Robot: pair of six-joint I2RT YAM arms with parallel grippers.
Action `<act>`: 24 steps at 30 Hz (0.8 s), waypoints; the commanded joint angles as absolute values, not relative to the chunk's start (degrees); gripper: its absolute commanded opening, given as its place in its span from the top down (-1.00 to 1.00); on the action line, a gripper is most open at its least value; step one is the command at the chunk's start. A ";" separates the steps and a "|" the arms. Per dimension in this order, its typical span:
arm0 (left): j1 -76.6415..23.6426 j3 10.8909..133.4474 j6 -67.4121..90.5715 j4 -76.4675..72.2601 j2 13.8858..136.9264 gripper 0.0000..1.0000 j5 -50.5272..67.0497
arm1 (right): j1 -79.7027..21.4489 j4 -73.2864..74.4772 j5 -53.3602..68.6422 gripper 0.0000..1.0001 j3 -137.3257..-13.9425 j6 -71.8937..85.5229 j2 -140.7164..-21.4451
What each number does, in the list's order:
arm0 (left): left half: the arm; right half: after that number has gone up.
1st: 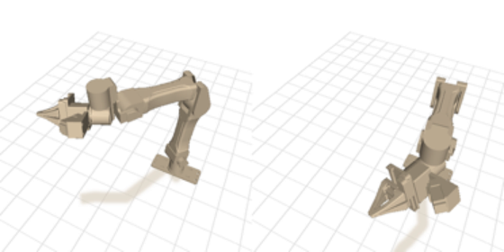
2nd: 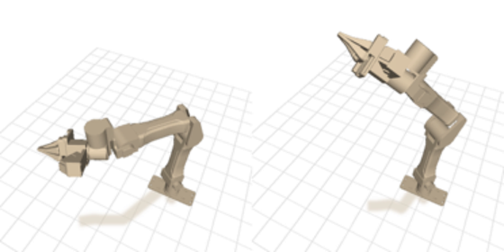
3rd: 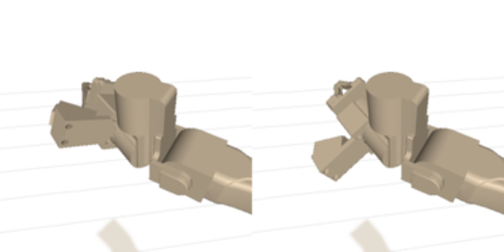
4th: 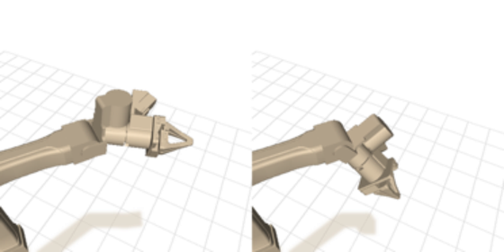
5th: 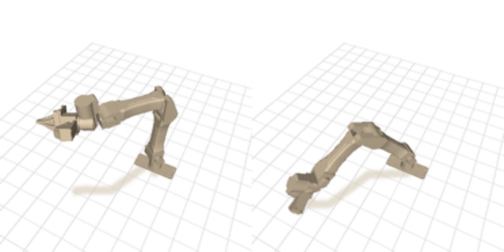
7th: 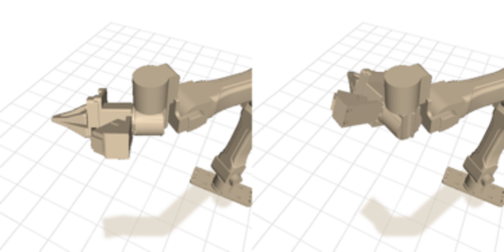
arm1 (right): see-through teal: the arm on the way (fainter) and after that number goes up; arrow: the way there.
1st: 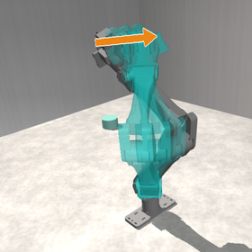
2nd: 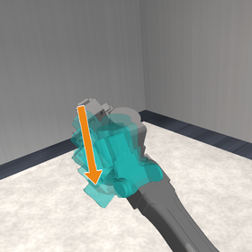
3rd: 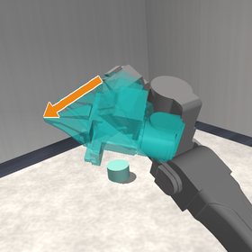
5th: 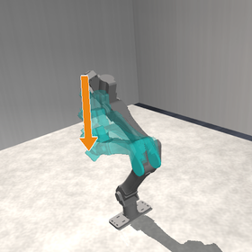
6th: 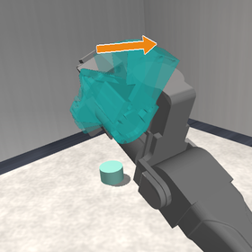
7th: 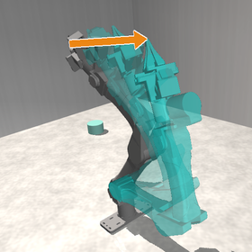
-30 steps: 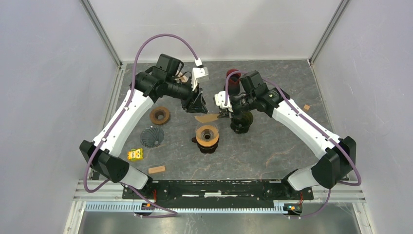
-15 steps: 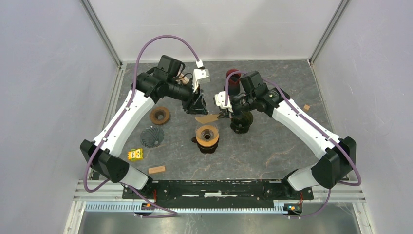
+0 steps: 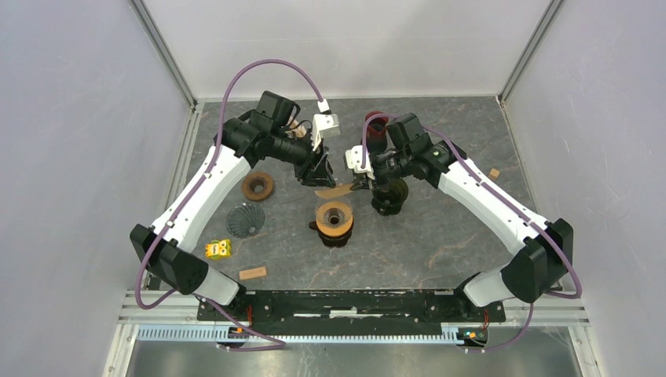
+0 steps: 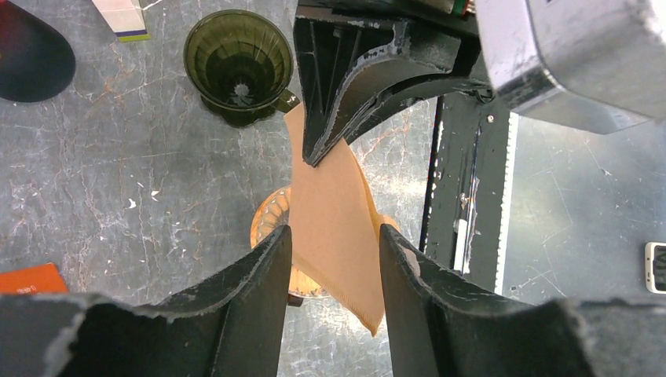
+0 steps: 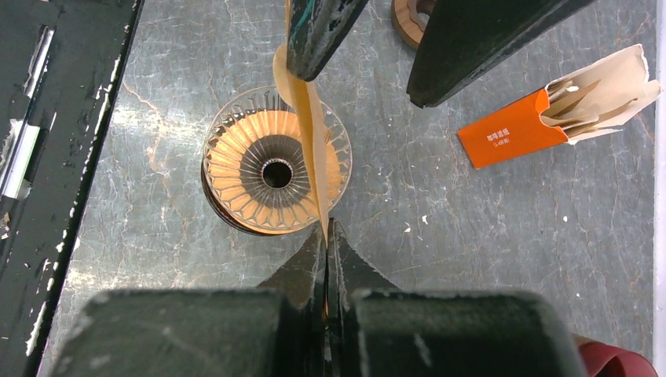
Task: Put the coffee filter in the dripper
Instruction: Pick up the coffee filter from the coffee filter holder.
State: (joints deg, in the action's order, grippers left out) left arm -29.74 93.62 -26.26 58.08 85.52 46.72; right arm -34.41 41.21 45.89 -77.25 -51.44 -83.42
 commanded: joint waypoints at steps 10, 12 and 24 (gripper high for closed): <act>-30.23 92.55 -26.35 56.36 85.41 -0.04 48.25 | -34.69 39.90 45.45 1.00 -80.13 -50.47 -84.04; -30.23 92.69 -26.32 56.34 85.36 -0.04 48.27 | -34.72 39.89 45.29 1.00 -80.16 -50.45 -84.24; -30.26 93.45 -25.78 56.34 85.52 -0.06 48.25 | -34.72 40.17 44.65 1.00 -80.51 -50.63 -85.00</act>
State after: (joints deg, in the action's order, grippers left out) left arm -30.04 92.60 -26.28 58.08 85.62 46.70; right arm -34.41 40.86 44.69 -77.78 -50.59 -84.66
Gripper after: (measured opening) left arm 0.524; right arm 0.007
